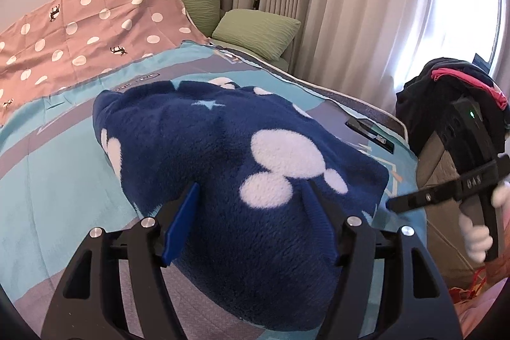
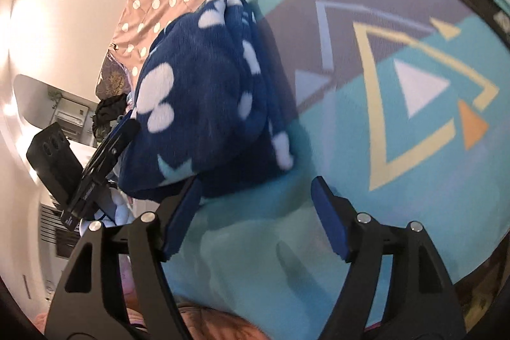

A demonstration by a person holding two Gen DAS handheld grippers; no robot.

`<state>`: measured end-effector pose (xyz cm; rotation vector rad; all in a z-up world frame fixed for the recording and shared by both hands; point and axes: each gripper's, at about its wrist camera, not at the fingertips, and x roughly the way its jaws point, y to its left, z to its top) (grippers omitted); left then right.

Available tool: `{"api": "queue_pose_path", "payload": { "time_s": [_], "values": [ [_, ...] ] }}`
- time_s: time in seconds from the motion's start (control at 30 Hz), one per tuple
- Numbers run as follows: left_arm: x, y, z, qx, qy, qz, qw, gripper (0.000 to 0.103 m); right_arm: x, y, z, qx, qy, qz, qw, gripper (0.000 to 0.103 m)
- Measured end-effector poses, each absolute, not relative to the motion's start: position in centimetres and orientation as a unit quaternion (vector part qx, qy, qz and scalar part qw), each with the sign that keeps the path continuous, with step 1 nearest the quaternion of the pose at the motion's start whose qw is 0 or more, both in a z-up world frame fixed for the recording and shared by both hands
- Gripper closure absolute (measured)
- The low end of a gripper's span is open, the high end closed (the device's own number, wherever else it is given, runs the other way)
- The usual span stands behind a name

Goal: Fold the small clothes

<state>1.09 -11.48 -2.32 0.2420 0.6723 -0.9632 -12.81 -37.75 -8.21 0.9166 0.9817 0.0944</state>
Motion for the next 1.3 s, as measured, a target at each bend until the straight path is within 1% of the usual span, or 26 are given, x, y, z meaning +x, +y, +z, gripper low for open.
{"api": "queue_pose_path", "payload": {
  "time_s": [0.1,0.17,0.3,0.33,0.37,0.5,0.57,0.8,0.83,0.93,0.97,1.0,1.03,1.1,1.2,1.27,1.3],
  "values": [
    [1.0,-11.7,-2.3,0.119,0.317,-0.448,0.827,0.033,-13.2,-37.4,-9.3,0.457,0.456,0.056,0.762,0.025],
    [0.9,-11.9,-2.4,0.123,0.316,-0.445,0.829,0.032,-13.3,-37.2,-9.8,0.479,0.449,0.063,0.751,0.020],
    [0.7,-11.8,-2.5,0.127,0.314,-0.443,0.830,0.031,-12.4,-37.4,-10.4,0.530,0.422,0.061,0.733,0.005],
    [0.7,-11.8,-2.6,0.125,0.315,-0.445,0.829,0.029,-12.2,-37.4,-10.5,0.540,0.418,0.058,0.728,0.002],
    [0.7,-11.8,-2.6,0.124,0.316,-0.448,0.827,0.026,-11.9,-37.4,-10.7,0.549,0.415,0.053,0.724,0.002],
    [0.2,-12.3,-2.8,0.132,0.311,-0.449,0.827,0.023,-10.7,-36.5,-10.7,0.566,0.406,0.022,0.718,0.002],
    [0.2,-12.4,-2.9,0.133,0.310,-0.451,0.826,0.020,-9.8,-35.9,-10.6,0.566,0.406,0.015,0.718,0.002],
    [0.5,-12.0,-2.6,0.125,0.309,-0.462,0.822,0.018,-7.3,-35.7,-10.2,0.563,0.390,-0.012,0.728,0.003],
    [0.7,-11.3,-2.0,0.110,0.308,-0.466,0.822,0.018,-7.3,-35.7,-10.1,0.557,0.389,-0.014,0.734,0.005],
    [3.4,-7.9,0.2,0.034,0.292,-0.442,0.847,0.017,-7.3,-35.6,-10.1,0.545,0.387,-0.016,0.743,0.006],
    [5.3,-6.5,0.5,0.002,0.295,-0.418,0.859,0.015,-7.2,-35.6,-10.0,0.545,0.387,-0.017,0.744,0.006],
    [6.9,-5.6,0.4,-0.018,0.300,-0.398,0.867,0.012,-7.2,-35.5,-9.9,0.541,0.387,-0.019,0.746,0.006],
    [9.3,-4.8,-0.2,-0.040,0.313,-0.373,0.872,0.009,-7.5,-35.5,-9.9,0.539,0.386,-0.020,0.748,0.006],
    [13.8,-4.1,-2.0,-0.078,0.350,-0.359,0.862,0.009,-7.5,-35.2,-9.8,0.531,0.386,-0.023,0.754,0.006],
    [20.9,-4.4,-6.4,-0.196,0.441,-0.383,0.788,0.009,-7.4,-35.0,-9.5,0.520,0.386,-0.027,0.761,0.006],
    [23.9,-5.5,-8.7,-0.246,0.484,-0.378,0.750,0.009,-7.2,-34.9,-9.5,0.513,0.382,-0.030,0.768,0.006],
    [24.7,-6.3,-9.3,-0.257,0.492,-0.387,0.737,0.009,-7.3,-34.8,-9.4,0.508,0.381,-0.031,0.772,0.007]
  ]
}}
